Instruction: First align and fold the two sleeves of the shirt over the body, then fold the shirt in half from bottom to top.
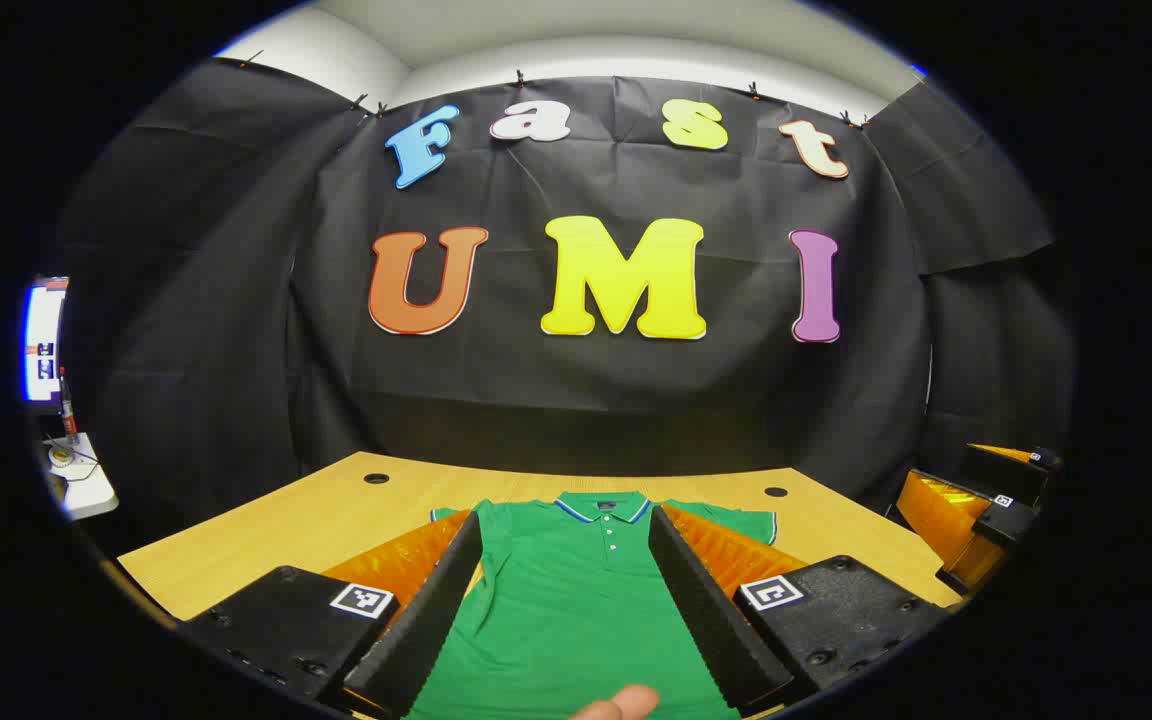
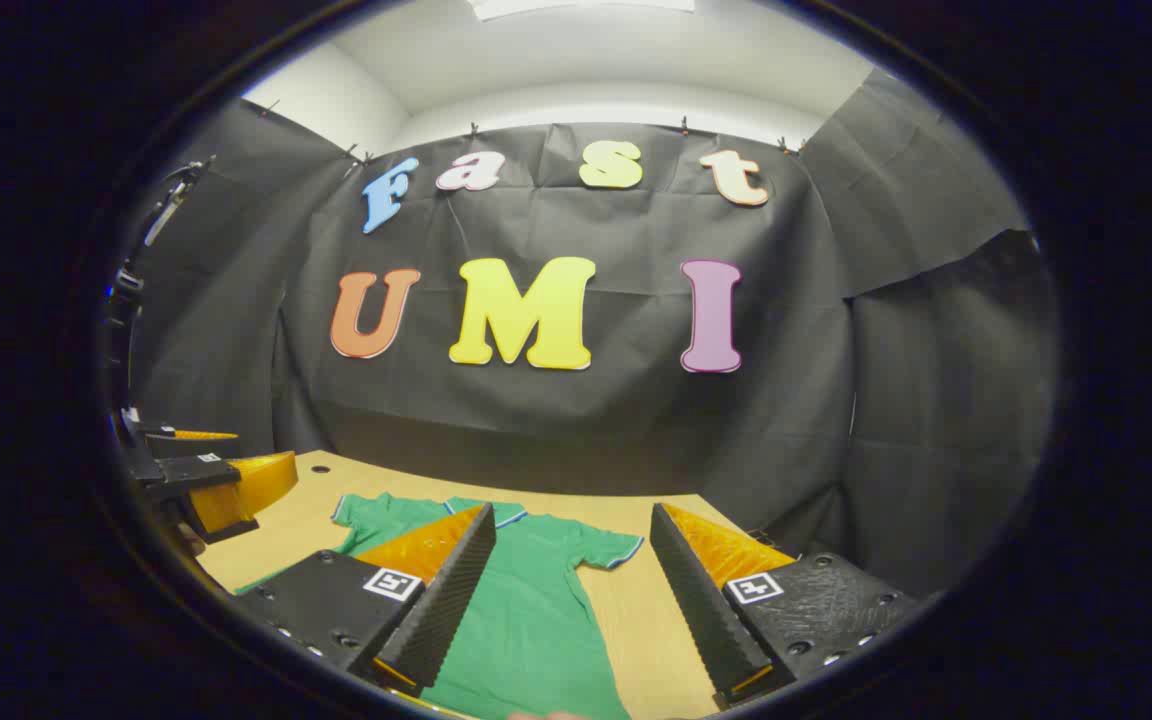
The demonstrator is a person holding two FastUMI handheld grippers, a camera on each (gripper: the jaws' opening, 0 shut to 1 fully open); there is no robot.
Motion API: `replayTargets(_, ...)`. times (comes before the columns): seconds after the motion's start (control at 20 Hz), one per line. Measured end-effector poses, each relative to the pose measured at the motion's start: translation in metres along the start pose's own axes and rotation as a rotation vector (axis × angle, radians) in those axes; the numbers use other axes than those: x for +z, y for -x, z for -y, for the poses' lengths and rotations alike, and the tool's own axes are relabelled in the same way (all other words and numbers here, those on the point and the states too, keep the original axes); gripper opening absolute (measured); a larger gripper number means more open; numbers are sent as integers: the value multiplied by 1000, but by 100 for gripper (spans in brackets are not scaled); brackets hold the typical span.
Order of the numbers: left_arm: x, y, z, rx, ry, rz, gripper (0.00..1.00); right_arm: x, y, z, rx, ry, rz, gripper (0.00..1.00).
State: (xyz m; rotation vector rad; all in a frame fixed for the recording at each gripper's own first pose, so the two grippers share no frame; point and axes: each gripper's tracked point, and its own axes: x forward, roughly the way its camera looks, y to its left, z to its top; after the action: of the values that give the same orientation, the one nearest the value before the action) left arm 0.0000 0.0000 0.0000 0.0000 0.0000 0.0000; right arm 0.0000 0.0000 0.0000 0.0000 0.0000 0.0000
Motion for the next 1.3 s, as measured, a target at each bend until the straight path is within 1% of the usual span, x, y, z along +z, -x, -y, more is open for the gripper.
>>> replayTargets(0.15, -4, -1, 6, -18, 15, -12, 100, -7, -1, 9, -9, 8, -11, 95)
replayTargets(0.35, -7, -3, 9, -16, -13, -10, 100, -9, 0, 13, -12, 6, -8, 95)
replayTargets(0.4, -8, -4, 11, -20, -15, -12, 100, -10, 0, 14, -12, 10, -7, 97)
replayTargets(0.45, -9, -4, 14, -26, -18, -15, 100, -11, 1, 12, -3, 16, -5, 95)
replayTargets(0.5, -11, -5, 16, -30, -23, -19, 100, -9, 2, 9, 6, 18, 3, 95)
replayTargets(0.55, -12, -5, 17, -31, -28, -22, 100, -9, 2, 11, 2, 24, 7, 97)
replayTargets(0.6, -11, -4, 18, -33, -32, -20, 100, -7, 1, 14, -7, 37, 13, 95)
replayTargets(0.8, -13, -5, 18, -29, -44, -22, 100, -7, 1, 15, -33, 74, 31, 95)
replayTargets(0.85, -13, -6, 17, -25, -46, -21, 100, -8, -1, 16, -38, 77, 29, 97)
replayTargets(0.9, -14, -6, 16, -22, -47, -22, 100, -7, -3, 16, -40, 74, 28, 95)
replayTargets(1.1, -19, -11, 16, -22, -46, -33, 100, -12, -19, 20, -44, 48, -8, 95)
replayTargets(1.15, -21, -13, 16, -19, -46, -36, 100, -14, -27, 21, -43, 38, -19, 95)
replayTargets(1.2, -23, -15, 15, -15, -47, -40, 100, -14, -36, 21, -44, 31, -32, 97)
replayTargets(1.3, -28, -20, 14, -9, -48, -51, 100, -14, -56, 24, -47, 24, -46, 93)
